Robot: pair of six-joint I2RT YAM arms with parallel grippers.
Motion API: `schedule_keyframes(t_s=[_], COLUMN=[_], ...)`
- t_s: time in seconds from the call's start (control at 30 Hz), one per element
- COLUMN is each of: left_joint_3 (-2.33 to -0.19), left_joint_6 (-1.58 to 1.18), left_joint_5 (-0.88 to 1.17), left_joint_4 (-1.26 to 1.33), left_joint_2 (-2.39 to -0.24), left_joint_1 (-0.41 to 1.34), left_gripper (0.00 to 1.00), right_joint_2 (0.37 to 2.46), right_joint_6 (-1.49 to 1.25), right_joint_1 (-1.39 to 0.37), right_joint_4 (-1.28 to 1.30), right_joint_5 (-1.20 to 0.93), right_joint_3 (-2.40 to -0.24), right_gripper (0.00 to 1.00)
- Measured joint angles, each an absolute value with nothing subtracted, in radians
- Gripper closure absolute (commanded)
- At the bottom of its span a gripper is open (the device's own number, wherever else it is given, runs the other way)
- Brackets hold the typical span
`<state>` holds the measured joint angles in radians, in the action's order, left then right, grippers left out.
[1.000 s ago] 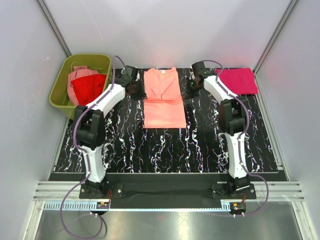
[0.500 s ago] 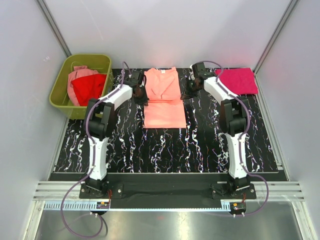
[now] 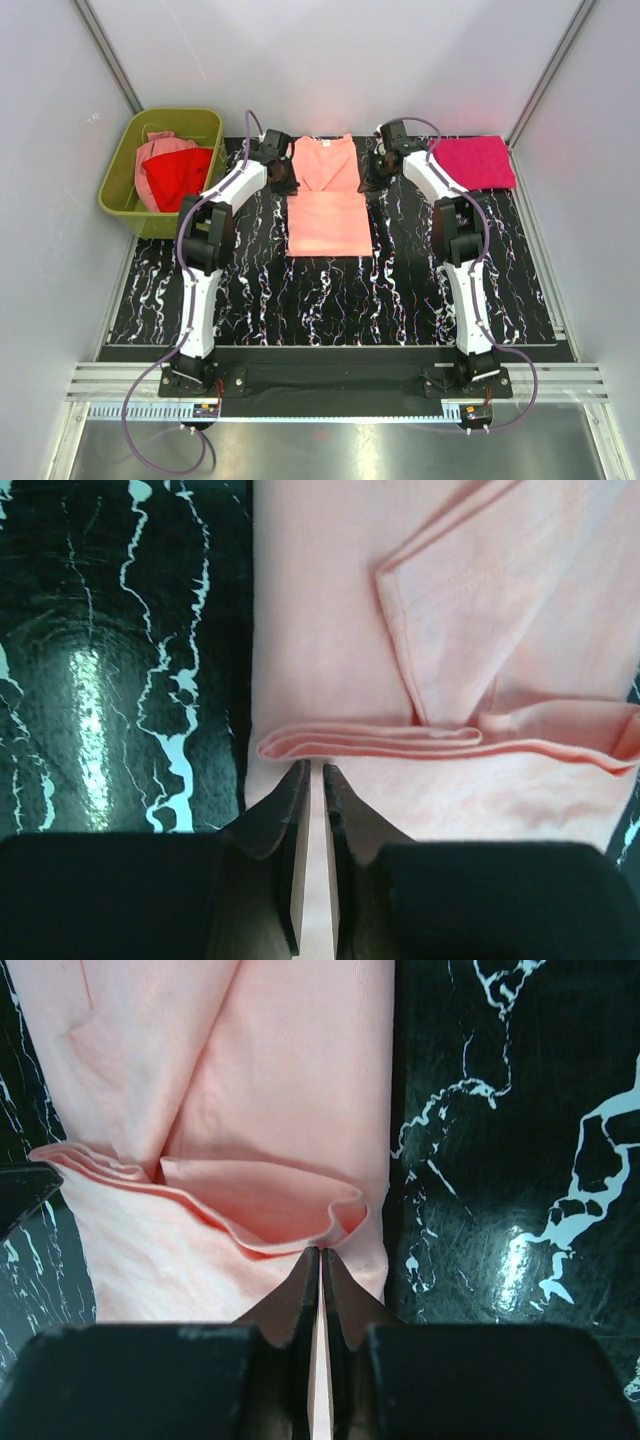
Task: Fold and stack the t-shirts
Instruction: Fold the tshirt
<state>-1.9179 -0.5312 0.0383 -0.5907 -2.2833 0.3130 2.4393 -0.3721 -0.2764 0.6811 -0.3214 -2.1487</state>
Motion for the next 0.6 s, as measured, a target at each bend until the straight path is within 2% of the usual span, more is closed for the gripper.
schedule_keyframes(t_s=[0.23, 0.33, 0.4, 0.5, 0.6], left_joint_3=[-1.942, -1.944, -1.944, -1.899, -1.786], left_joint_6=[-0.523, -0.511, -0.5, -0.488, -0.482], left_joint_5=[0.023, 0.026, 0.027, 0.022, 0.019], left_joint_4=[-0.607, -0.619, -0.624, -0.627, -0.62], left_joint_2=[-2.333, -2.333, -2.321, -2.255, -2.125], left_joint_1=[0.293, 0.287, 0.284, 0.281, 0.281], left_gripper=[0.75, 0.65, 0.58, 0.54, 0.51], right_joint_2=[2.449, 2.444, 2.423, 2.362, 2.267], right_joint_6=[-0.374, -0.372, -0.372, -0.363, -0.35], right_joint_1=[-0.269, -0.267, -0.267, -0.266, -0.266], right_joint_4=[0.697, 0.704, 0.71, 0.722, 0.726], right_joint_5=[-0.305, -0.296, -0.293, -0.3, -0.309], right_joint_3=[-2.174, -2.164, -2.135, -2.051, -1.919], right_gripper=[0.81, 0.74, 0.64, 0.54, 0.48])
